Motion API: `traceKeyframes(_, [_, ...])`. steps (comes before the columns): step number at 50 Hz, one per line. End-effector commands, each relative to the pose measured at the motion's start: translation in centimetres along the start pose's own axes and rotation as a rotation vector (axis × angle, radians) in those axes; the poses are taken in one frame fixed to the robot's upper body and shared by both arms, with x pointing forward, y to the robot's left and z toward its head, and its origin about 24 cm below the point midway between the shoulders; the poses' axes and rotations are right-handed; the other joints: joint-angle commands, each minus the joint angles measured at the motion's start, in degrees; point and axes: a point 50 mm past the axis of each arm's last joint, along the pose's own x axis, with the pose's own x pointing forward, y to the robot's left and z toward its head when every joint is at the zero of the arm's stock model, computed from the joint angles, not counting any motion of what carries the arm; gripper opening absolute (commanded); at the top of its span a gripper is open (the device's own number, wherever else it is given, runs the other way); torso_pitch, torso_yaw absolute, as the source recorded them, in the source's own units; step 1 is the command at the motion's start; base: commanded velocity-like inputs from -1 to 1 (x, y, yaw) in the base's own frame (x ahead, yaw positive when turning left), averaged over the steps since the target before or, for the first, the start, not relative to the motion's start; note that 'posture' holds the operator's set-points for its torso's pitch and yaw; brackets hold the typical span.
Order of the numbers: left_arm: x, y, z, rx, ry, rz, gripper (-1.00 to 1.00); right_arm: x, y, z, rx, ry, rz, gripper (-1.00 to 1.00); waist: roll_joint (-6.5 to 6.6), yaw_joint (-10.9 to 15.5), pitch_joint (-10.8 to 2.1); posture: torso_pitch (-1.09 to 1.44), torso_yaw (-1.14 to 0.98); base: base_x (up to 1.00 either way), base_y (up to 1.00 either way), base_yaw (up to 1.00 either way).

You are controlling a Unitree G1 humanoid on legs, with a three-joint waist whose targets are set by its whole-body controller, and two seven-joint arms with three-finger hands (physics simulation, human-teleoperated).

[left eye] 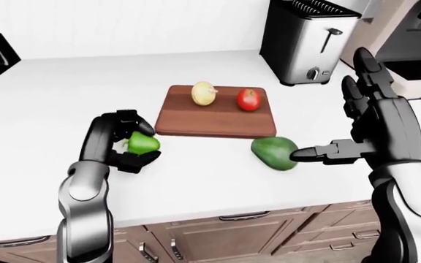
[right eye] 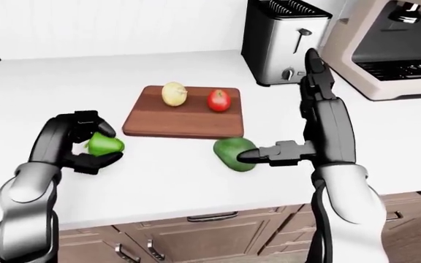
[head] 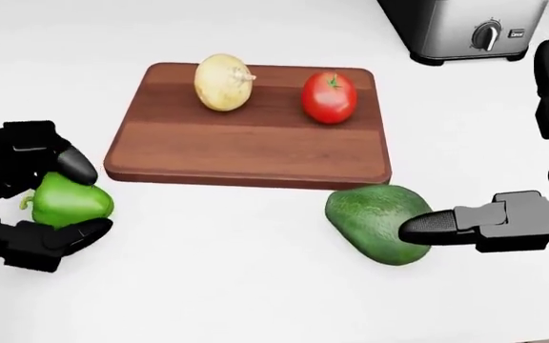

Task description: Place the avocado, onion, tomato and bell pepper on the cutting board.

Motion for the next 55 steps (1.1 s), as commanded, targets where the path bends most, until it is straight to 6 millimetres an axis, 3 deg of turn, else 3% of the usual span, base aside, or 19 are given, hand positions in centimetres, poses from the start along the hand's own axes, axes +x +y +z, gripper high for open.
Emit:
traceKeyframes(1, [-0.1, 0.4, 1.0, 0.011, -0.047, 0.008, -0.71, -0.2, -0.3, 1.2, -0.014, -0.073, -0.018, 1.0, -0.02, 0.0, -1.05, 0.0, 0.0, 0.0, 0.0, 0.0])
traceKeyframes(15, [-0.1, 2.2, 4.3, 0.044, -0.106, 0.04, -0.84, -0.4, -0.4, 1.0, -0.012, -0.07, -0.022, 1.0, -0.23, 0.0, -0.9, 0.0, 0.0, 0.0, 0.0, 0.0])
traceKeyframes(29, [2.3, 2.7, 8.6, 0.048, -0.201, 0.038, -0.84, -0.5, -0.6, 1.0, -0.011, -0.07, -0.027, 1.0, -0.5, 0.1, -0.36, 0.0, 0.0, 0.0, 0.0, 0.0])
traceKeyframes(38, [5.3, 1.0, 10.3, 0.027, -0.251, -0.004, -0.86, -0.8, -0.8, 0.8, -0.011, -0.066, -0.032, 1.0, -0.81, 0.2, -0.25, 0.0, 0.0, 0.0, 0.0, 0.0])
traceKeyframes(55, [6.9, -2.3, 11.0, 0.003, -0.285, -0.082, -0.84, -1.0, -0.8, 0.6, -0.009, -0.064, -0.037, 1.0, -1.12, 0.1, -0.39, 0.0, 0.0, 0.0, 0.0, 0.0])
